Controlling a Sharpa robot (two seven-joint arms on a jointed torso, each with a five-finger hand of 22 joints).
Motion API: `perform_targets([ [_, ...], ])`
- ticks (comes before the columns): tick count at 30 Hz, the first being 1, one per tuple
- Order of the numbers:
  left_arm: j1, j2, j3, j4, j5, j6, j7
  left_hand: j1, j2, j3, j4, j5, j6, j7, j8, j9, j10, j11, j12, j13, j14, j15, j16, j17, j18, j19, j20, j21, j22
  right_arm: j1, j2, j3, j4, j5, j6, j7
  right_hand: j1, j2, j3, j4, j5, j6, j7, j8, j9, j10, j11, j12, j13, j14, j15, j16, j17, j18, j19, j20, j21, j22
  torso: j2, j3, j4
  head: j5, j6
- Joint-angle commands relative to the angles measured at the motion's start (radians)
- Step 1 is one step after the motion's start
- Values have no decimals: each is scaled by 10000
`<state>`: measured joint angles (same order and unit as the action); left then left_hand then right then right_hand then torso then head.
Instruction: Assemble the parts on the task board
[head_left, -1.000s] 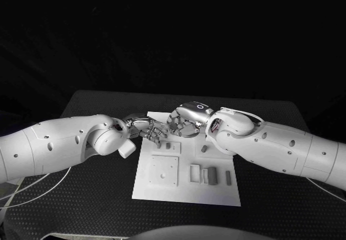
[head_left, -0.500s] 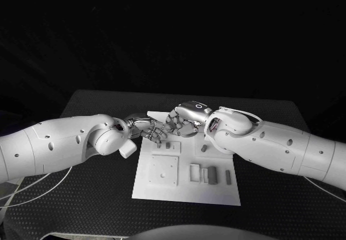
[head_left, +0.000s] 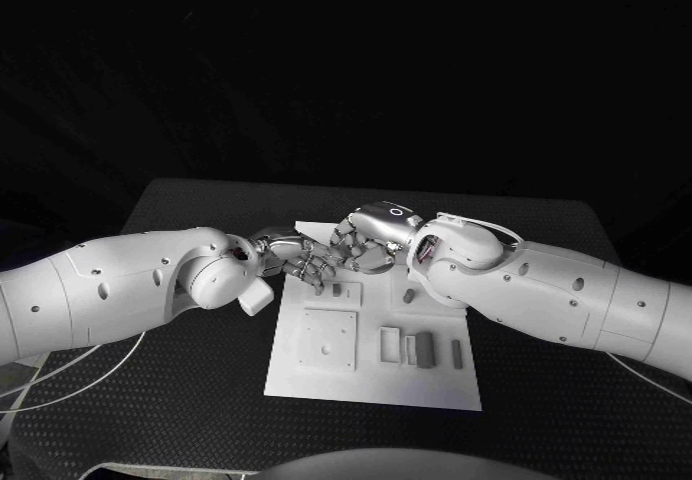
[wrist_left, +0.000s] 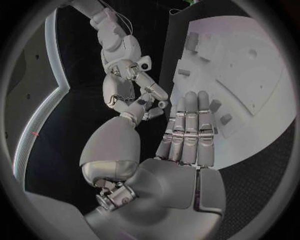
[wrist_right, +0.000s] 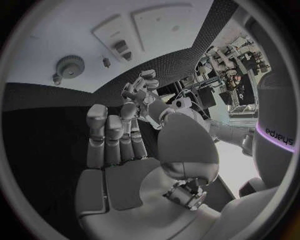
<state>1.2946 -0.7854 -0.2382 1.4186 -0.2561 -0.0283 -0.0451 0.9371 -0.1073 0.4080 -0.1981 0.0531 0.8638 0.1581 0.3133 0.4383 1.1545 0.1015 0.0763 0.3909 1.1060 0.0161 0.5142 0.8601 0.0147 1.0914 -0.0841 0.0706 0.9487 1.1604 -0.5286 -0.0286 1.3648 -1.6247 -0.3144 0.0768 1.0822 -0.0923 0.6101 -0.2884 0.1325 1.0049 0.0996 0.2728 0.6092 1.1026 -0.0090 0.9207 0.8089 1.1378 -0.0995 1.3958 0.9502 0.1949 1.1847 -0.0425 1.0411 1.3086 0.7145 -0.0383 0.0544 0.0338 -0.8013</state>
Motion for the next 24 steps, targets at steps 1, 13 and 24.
perform_targets([
  [1,1,24,6,21,60,213,96,5,128,0,-25,-34,58,-25,69,11,69,-19,29,8,-25,-16,-39,18,-28,-51,22,5,-11,-5,21,5,13,-11,142,83,2,-82,23,61,29,-6,64,-49,13,50,44,-23,-8,8,-70,-50,-5,669,16,-29,21,114,1,-1,-5,4,-9],
  [13,1,8,6,8,79,257,115,52,463,19,-45,-28,107,-99,85,8,94,-77,5,5,-26,-19,-63,41,-44,-70,15,2,-15,-4,71,5,-34,-11,183,68,-9,-80,20,65,28,-7,65,-50,14,48,46,-25,-9,8,-69,-54,-5,669,16,-31,17,112,0,2,-3,12,-16],
  [24,1,13,6,13,88,318,148,317,959,115,-223,-31,161,-185,96,-4,120,-139,-20,-3,-18,-22,-96,67,-67,-81,8,10,-9,-4,138,4,-125,-10,229,74,-22,-77,17,69,27,-10,66,-52,15,45,47,-26,-10,6,-68,-57,-5,669,16,-32,13,111,0,0,-4,8,-26],
])
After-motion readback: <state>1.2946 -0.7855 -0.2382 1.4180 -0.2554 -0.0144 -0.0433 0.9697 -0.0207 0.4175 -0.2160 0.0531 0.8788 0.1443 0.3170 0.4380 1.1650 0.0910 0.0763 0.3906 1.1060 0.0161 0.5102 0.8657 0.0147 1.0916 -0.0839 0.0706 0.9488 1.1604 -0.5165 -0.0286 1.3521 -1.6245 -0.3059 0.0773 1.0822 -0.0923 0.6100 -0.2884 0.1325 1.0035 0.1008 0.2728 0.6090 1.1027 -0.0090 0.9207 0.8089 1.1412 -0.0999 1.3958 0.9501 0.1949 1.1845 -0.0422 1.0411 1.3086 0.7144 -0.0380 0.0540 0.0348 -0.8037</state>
